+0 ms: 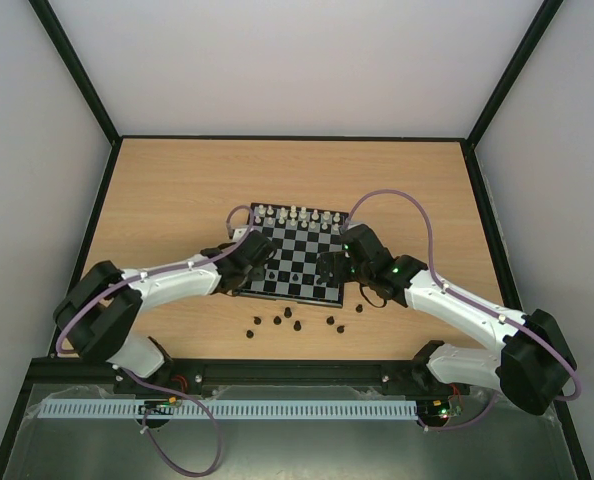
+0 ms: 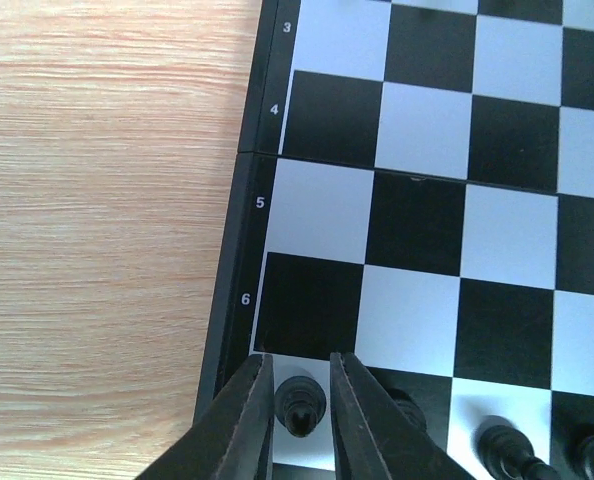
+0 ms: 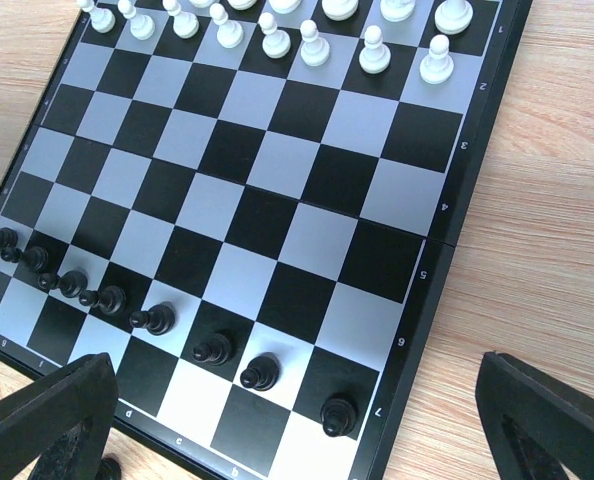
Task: Set up the chess pieces on the board
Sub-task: Place the chess piece on the chessboard, then pick up the chess piece at the center of the board.
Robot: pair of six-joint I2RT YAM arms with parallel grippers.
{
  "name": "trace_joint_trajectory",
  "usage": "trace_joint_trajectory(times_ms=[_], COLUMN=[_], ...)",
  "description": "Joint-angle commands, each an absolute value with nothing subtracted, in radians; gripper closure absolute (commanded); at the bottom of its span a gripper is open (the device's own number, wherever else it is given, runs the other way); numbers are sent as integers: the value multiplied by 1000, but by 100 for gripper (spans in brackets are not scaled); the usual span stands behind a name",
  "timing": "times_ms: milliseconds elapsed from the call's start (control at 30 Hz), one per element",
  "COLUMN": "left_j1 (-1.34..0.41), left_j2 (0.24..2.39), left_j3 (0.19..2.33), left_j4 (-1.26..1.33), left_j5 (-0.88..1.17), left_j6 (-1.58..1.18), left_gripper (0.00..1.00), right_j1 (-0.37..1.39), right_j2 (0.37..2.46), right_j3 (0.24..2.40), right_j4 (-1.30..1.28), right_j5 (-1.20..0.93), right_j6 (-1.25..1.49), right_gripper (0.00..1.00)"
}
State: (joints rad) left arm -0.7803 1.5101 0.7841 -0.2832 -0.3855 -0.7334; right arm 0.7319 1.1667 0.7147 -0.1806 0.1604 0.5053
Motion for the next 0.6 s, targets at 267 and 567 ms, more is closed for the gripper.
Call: trace_joint_trajectory(times_ms=[267,567], left_j1=[-789,-803], left_j2=[1307,1072], left_j3=[774,696], left_j4=[-372,-355], left_j5=[-392,-323], left_j6=[-736,-708], left_gripper=[61,26], right_j1=[724,724], right_j2=[1165,1143], right_j3=[715,718], right_j4=[-210,-306], right_j5=[184,219], right_j6=[509,589], right_gripper=[1,2])
